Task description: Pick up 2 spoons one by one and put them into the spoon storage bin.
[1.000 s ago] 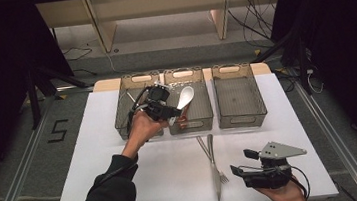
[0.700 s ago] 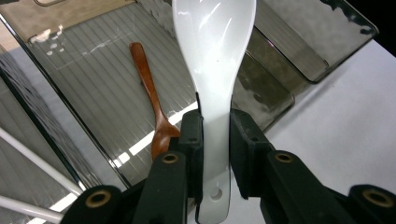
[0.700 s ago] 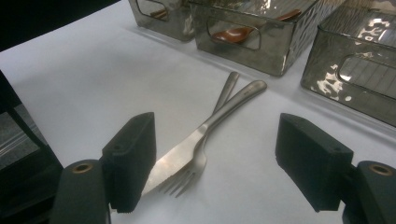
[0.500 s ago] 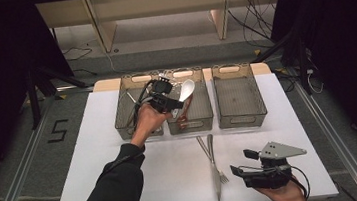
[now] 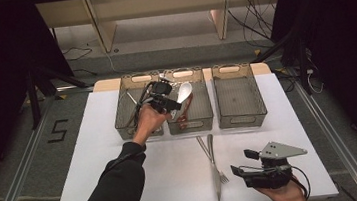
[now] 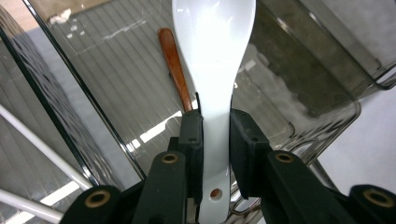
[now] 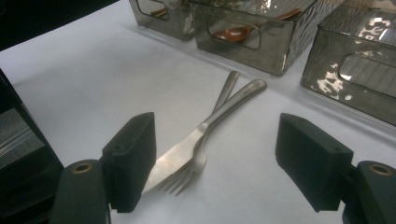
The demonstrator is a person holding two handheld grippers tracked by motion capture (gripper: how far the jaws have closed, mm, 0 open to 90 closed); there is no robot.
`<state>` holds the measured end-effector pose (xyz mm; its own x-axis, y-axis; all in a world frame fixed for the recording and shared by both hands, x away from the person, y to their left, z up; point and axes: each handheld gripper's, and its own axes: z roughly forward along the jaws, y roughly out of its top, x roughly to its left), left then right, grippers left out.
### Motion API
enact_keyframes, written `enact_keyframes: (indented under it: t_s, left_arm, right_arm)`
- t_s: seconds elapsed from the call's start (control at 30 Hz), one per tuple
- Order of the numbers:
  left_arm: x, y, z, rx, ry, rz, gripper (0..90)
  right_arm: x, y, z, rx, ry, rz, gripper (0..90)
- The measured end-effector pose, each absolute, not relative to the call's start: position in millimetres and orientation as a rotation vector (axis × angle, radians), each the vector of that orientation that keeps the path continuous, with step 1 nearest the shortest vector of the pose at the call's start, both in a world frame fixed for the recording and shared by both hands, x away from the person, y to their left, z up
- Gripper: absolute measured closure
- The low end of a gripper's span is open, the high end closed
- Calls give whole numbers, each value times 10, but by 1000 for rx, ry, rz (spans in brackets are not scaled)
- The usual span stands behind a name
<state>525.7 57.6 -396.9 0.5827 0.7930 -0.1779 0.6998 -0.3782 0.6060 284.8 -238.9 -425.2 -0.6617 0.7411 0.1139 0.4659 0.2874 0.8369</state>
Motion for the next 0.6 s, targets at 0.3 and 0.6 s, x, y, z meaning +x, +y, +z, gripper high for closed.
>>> enact_keyframes:
  t_s: [0.3,0.6]
  left_arm:
    - [5245,580,-4009,2165,1210,145,594]
    - [5054,740,-3801,2102,1171,91,402]
  right_arm:
    - [2847,-2396,-4250,1101,2263,1315,298]
    - [2845,-2385,-4250,1101,2263,1316,298]
